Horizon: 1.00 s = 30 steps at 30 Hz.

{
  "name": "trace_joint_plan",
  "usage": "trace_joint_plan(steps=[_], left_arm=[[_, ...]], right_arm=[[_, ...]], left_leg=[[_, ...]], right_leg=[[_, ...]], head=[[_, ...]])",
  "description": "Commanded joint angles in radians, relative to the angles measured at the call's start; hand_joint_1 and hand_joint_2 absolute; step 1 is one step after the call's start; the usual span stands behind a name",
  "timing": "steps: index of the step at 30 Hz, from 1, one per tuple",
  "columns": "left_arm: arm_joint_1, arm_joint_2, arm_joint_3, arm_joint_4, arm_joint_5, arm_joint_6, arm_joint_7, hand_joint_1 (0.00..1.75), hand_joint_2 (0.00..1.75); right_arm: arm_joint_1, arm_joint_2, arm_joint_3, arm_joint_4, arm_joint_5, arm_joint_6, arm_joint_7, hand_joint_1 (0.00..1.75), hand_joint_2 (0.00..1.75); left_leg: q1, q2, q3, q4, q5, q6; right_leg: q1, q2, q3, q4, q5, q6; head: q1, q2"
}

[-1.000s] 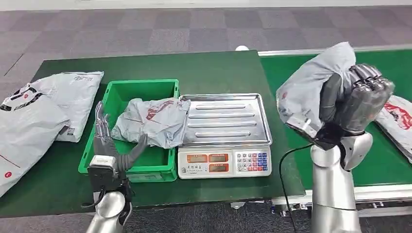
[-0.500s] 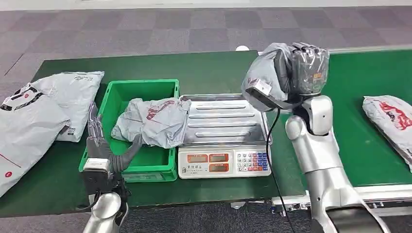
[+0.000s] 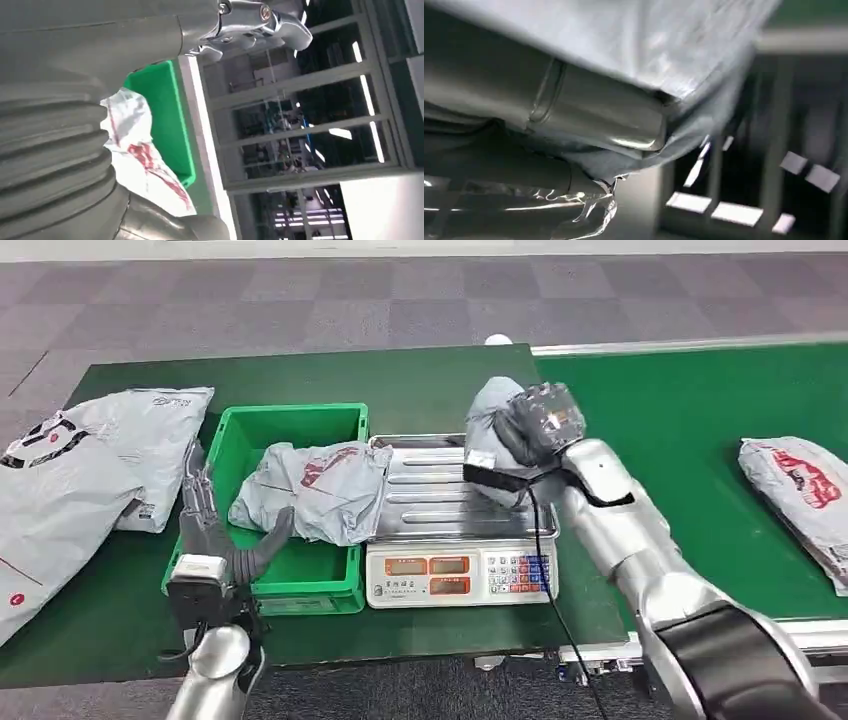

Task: Moved the parcel from conveyor to table for the left to box.

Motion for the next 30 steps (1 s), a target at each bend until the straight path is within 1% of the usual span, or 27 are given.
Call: trace_joint_plan(steps=[1, 8, 9, 11, 14, 17, 18, 19, 20, 21, 25, 26, 27, 28, 30], left_arm=[[-0.081, 0.027, -0.042, 0.082, 0.007, -0.014, 0.016, 0.0, 1.75], [-0.078, 0.027, -0.042, 0.082, 0.007, -0.014, 0.016, 0.0, 1.75], [-0.076, 0.028, -0.043, 0.078, 0.007, -0.014, 0.016, 0.0, 1.75], [-0.069, 0.029, -0.046, 0.067, 0.01, -0.02, 0.02, 0.0, 1.75], [-0.062, 0.03, -0.049, 0.061, 0.013, -0.026, 0.027, 0.0, 1.75], [-0.057, 0.031, -0.054, 0.06, 0.013, -0.027, 0.028, 0.0, 1.75], [-0.057, 0.03, -0.055, 0.062, 0.014, -0.027, 0.028, 0.0, 1.75], [-0.058, 0.03, -0.056, 0.062, 0.014, -0.026, 0.029, 0.0, 1.75], [-0.06, 0.029, -0.056, 0.063, 0.015, -0.024, 0.03, 0.0, 1.75], [-0.061, 0.03, -0.058, 0.065, 0.016, -0.019, 0.031, 0.0, 1.75], [-0.062, 0.031, -0.058, 0.067, 0.018, -0.017, 0.032, 0.0, 1.75], [-0.06, 0.032, -0.059, 0.068, 0.019, -0.013, 0.032, 0.0, 1.75], [-0.06, 0.032, -0.06, 0.069, 0.02, -0.011, 0.031, 0.0, 1.75], [-0.057, 0.033, -0.06, 0.069, 0.02, -0.008, 0.03, 0.0, 1.75], [-0.051, 0.033, -0.06, 0.066, 0.022, -0.003, 0.028, 0.0, 1.75]], right_arm=[[0.014, 0.062, 0.204, 0.193, -0.037, 0.111, -0.065, 1.75, 0.0], [0.006, 0.056, 0.204, 0.189, -0.038, 0.115, -0.065, 1.75, 0.0], [0.008, 0.053, 0.207, 0.182, -0.049, 0.13, -0.085, 1.75, 0.0], [0.039, 0.03, 0.252, 0.112, -0.127, 0.178, -0.161, 1.75, 0.0], [0.079, -0.007, 0.286, 0.005, -0.233, 0.202, -0.213, 1.75, 0.0], [0.123, -0.055, 0.291, -0.126, -0.32, 0.2, -0.24, 1.75, 0.0], [0.136, -0.062, 0.283, -0.156, -0.358, 0.195, -0.252, 1.75, 0.0], [0.148, -0.068, 0.279, -0.186, -0.397, 0.19, -0.269, 1.75, 0.0], [0.158, -0.071, 0.275, -0.211, -0.434, 0.169, -0.282, 1.75, 0.0], [0.176, -0.071, 0.258, -0.249, -0.494, 0.149, -0.298, 1.75, 0.0], [0.182, -0.072, 0.258, -0.271, -0.514, 0.135, -0.29, 1.75, 0.0], [0.184, -0.07, 0.242, -0.28, -0.548, 0.114, -0.282, 1.69, 0.0], [0.181, -0.073, 0.242, -0.283, -0.556, 0.109, -0.28, 0.03, 0.0], [0.184, -0.073, 0.216, -0.293, -0.592, 0.101, -0.278, 0.0, 0.0], [0.204, -0.076, 0.149, -0.34, -0.704, 0.11, -0.298, 0.0, 0.0]], left_leg=[[0.001, 0.0, 0.005, -0.002, 0.0, -0.001], [0.0, 0.0, 0.003, -0.001, 0.0, 0.0], [0.0, 0.0, 0.003, -0.001, 0.0, 0.0], [0.001, 0.001, 0.006, -0.002, 0.0, -0.001], [0.001, -0.001, 0.005, -0.002, 0.0, -0.001], [0.001, 0.0, 0.008, -0.004, 0.0, -0.001], [0.001, 0.001, 0.006, -0.002, 0.0, -0.001], [0.001, 0.001, 0.007, -0.002, 0.0, -0.001], [0.0, 0.001, 0.005, -0.001, 0.0, 0.0], [0.001, 0.001, 0.006, -0.002, 0.0, 0.0], [0.001, 0.002, 0.006, -0.002, -0.001, -0.001], [0.0, 0.002, 0.005, -0.001, -0.001, -0.001], [0.0, 0.003, 0.006, -0.002, -0.001, -0.001], [0.0, 0.003, 0.005, -0.001, -0.001, -0.001], [0.0, 0.002, 0.006, -0.002, -0.001, -0.001]], right_leg=[[0.001, 0.001, 0.005, -0.003, 0.0, -0.001], [0.0, 0.0, 0.004, -0.002, 0.0, 0.0], [0.0, 0.001, 0.003, -0.001, 0.0, 0.0], [0.001, 0.001, 0.006, -0.004, 0.0, -0.001], [0.0, 0.0, 0.005, -0.003, 0.0, -0.001], [0.001, 0.001, 0.009, -0.006, 0.0, -0.001], [0.001, 0.001, 0.006, -0.003, 0.0, -0.001], [0.001, 0.001, 0.007, -0.004, 0.0, -0.001], [0.001, 0.001, 0.005, -0.002, 0.0, -0.001], [0.001, 0.001, 0.006, -0.003, 0.0, -0.001], [0.001, 0.003, 0.006, -0.003, 0.0, -0.001], [0.0, 0.003, 0.004, -0.002, 0.0, -0.001], [0.0, 0.004, 0.005, -0.003, 0.0, -0.001], [0.0, 0.003, 0.003, -0.002, 0.0, -0.001], [0.0, 0.003, 0.005, -0.003, 0.0, -0.001]], head=[[0.0, 0.0], [0.0, 0.0], [0.0, 0.0], [0.0, 0.0], [0.0, 0.0], [0.0, 0.0], [0.0, 0.0], [0.0, 0.0], [0.0, 0.0], [0.0, 0.0], [0.0, 0.0], [0.0, 0.0], [0.0, 0.0], [0.0, 0.0], [0.0, 0.0]])
